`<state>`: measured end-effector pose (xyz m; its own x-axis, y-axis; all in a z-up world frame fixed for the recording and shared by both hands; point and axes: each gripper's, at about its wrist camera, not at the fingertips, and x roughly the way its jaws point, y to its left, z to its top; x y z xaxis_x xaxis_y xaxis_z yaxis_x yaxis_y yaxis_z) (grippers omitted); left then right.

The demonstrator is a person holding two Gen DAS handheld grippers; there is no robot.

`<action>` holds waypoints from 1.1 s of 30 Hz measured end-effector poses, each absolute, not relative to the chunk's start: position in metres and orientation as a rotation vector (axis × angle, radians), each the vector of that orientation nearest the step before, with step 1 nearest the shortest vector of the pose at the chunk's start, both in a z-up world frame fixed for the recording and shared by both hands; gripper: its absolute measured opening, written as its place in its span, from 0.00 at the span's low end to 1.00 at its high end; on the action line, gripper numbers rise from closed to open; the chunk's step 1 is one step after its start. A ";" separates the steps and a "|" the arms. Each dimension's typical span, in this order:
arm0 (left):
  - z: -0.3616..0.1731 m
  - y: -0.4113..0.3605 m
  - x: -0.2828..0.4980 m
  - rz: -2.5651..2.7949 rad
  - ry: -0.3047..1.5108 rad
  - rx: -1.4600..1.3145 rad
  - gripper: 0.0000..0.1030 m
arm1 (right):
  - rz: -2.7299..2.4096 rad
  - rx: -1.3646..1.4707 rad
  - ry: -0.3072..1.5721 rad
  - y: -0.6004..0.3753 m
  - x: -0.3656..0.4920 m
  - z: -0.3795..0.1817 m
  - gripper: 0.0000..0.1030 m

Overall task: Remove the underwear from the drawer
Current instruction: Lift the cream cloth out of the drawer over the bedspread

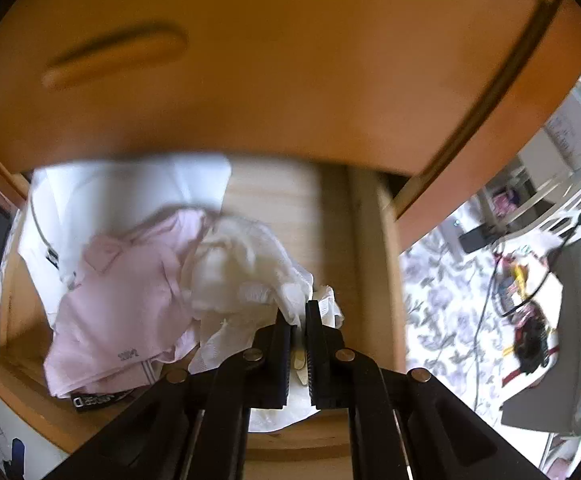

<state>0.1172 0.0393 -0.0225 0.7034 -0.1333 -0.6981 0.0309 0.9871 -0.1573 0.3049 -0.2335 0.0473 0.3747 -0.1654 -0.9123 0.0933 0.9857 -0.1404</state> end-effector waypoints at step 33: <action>0.009 0.030 0.095 -0.093 0.726 -0.105 0.96 | 0.006 -0.152 0.625 -0.201 0.158 0.265 0.06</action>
<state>0.0947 0.0296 0.0093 0.7441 -0.1208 -0.6571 0.0483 0.9907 -0.1275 0.1583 -0.2011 0.2646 0.8112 -0.0399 -0.5834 -0.0519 0.9888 -0.1399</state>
